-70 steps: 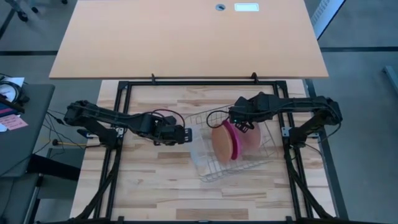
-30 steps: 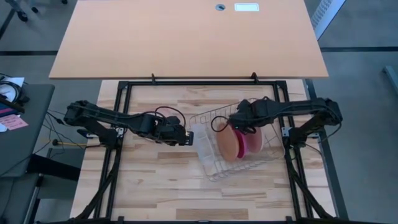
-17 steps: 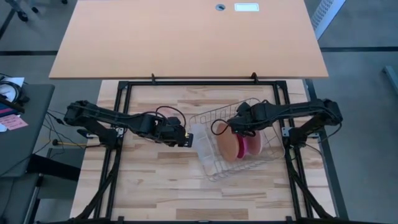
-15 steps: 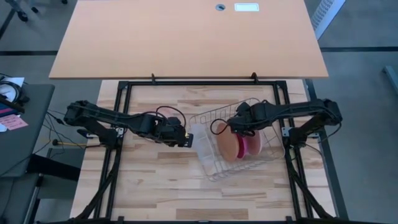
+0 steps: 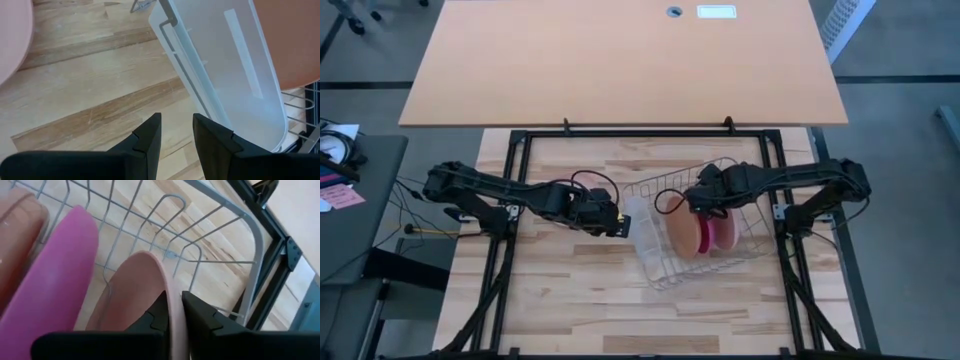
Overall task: Sort dishes
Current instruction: Put the top light orange plate in the dish rack
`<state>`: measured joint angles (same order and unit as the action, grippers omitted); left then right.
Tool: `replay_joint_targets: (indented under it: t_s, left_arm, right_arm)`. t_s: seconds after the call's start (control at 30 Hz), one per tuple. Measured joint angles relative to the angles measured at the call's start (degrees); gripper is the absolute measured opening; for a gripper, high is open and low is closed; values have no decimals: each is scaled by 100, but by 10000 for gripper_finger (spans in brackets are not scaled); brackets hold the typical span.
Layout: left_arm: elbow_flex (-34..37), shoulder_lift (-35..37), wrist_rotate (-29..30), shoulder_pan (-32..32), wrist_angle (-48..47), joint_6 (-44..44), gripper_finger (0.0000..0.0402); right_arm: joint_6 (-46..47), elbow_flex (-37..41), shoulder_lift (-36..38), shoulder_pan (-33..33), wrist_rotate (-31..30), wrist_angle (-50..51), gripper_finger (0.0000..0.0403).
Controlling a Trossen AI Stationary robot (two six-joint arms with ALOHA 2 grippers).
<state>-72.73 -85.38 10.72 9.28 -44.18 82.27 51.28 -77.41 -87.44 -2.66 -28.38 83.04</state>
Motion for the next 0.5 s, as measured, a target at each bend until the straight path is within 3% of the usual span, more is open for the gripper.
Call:
replay_joint_targets:
  t_s: [0.5]
  left_arm:
    - [0, 0, -39, 0, -2, -3, 107]
  right_arm:
    - [94, 0, 2, -69, 142, -16, 52]
